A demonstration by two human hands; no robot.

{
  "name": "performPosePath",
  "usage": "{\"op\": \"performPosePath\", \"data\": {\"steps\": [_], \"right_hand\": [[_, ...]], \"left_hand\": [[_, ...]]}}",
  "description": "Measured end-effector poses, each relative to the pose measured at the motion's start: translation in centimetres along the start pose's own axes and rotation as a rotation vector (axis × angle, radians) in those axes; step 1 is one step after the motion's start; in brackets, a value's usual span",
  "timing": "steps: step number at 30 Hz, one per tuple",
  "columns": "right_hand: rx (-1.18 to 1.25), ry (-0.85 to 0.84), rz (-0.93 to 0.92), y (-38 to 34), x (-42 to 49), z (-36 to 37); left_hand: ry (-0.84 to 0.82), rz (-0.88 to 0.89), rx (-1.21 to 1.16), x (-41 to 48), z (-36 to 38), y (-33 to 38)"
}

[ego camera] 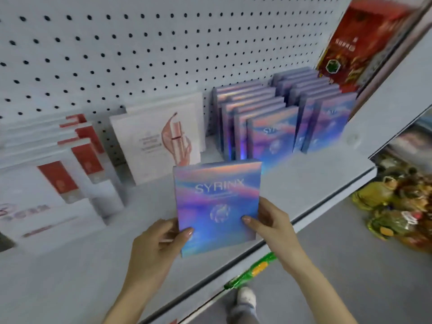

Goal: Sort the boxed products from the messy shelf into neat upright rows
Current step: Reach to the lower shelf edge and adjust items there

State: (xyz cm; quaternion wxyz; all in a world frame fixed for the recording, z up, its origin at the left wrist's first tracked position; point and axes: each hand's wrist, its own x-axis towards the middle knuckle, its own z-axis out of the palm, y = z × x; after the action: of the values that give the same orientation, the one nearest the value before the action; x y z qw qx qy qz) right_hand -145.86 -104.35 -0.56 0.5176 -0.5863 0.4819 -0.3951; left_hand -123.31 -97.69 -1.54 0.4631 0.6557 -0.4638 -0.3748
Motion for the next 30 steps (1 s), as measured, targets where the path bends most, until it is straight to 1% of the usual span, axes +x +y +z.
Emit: {"op": "performPosePath", "data": {"steps": [2, 5, 7, 10, 14, 17, 19, 25, 30], "right_hand": [[-0.045, -0.003, -0.012, 1.0, 1.8, -5.2], [-0.136, 0.022, -0.003, 2.3, 4.2, -12.3], [-0.162, 0.017, 0.003, 2.8, 6.2, -16.2], [-0.138, -0.043, -0.017, 2.9, 9.6, -19.6], [-0.109, -0.094, -0.051, 3.2, 13.8, -21.3], [-0.135, -0.113, -0.070, 3.6, 16.5, -21.3], [-0.162, -0.145, -0.081, 3.8, 17.7, -21.1], [-0.170, -0.180, -0.121, 4.6, 19.3, -20.8], [-0.163, -0.155, -0.111, 5.2, 19.3, -20.4]], "left_hand": [[0.044, -0.033, -0.010, 1.4, 5.5, 1.3], [0.063, -0.078, 0.012, 3.3, 12.7, 3.1], [0.073, -0.074, 0.043, 4.7, 16.5, 4.5], [0.129, -0.069, 0.078, 6.9, 20.2, 6.1], [0.222, -0.042, 0.169, 9.2, 22.2, 7.3], [0.289, 0.002, 0.375, 10.2, 22.8, 7.6], [0.333, -0.003, 0.450, 10.5, 23.1, 7.7], [0.460, -0.107, 0.569, 10.6, 23.7, 7.9], [0.544, -0.228, 0.551, 10.4, 23.7, 7.8]]}}
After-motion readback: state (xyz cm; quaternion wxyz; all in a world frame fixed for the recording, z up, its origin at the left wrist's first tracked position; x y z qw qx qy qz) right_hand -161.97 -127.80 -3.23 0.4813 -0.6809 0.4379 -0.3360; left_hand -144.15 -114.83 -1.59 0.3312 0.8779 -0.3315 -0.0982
